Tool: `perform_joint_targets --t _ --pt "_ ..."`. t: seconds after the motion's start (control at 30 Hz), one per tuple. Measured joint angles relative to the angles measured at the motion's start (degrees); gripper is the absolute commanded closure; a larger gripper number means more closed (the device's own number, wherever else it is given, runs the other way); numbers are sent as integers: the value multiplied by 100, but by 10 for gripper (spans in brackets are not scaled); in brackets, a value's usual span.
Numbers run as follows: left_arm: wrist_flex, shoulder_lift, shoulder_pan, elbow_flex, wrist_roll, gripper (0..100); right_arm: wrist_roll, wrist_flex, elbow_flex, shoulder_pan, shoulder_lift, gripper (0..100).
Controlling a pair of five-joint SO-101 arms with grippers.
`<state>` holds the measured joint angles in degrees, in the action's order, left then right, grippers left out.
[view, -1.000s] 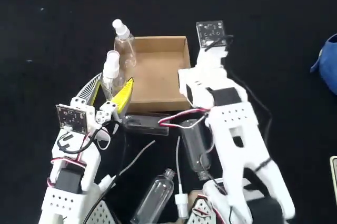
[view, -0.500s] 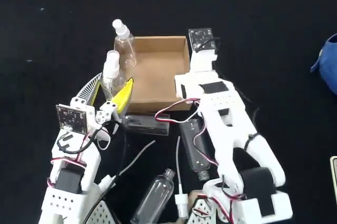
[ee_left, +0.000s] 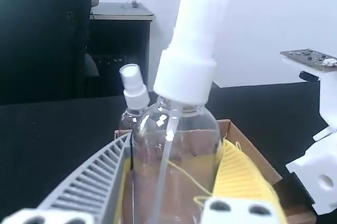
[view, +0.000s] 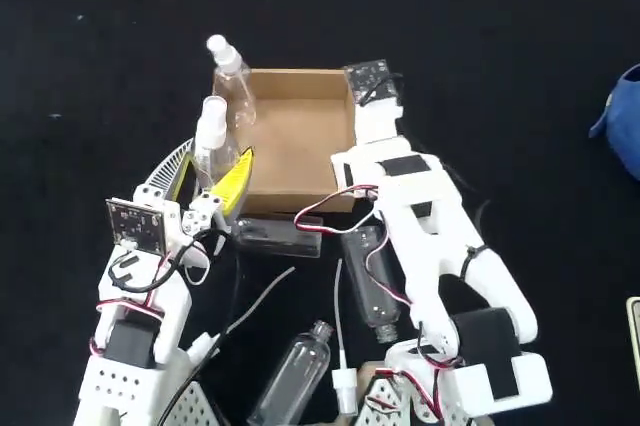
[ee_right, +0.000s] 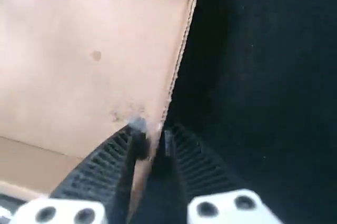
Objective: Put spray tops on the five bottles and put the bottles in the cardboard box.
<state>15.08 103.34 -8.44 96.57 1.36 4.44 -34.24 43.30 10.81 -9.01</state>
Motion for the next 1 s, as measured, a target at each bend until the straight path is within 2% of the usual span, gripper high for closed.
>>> perform_joint_targets --t 0.53,1.0 --pt "0 0 0 0 0 970 352 0 0 -158 0 981" --pt "0 0 0 0 0 970 360 -26 0 -141 0 981"
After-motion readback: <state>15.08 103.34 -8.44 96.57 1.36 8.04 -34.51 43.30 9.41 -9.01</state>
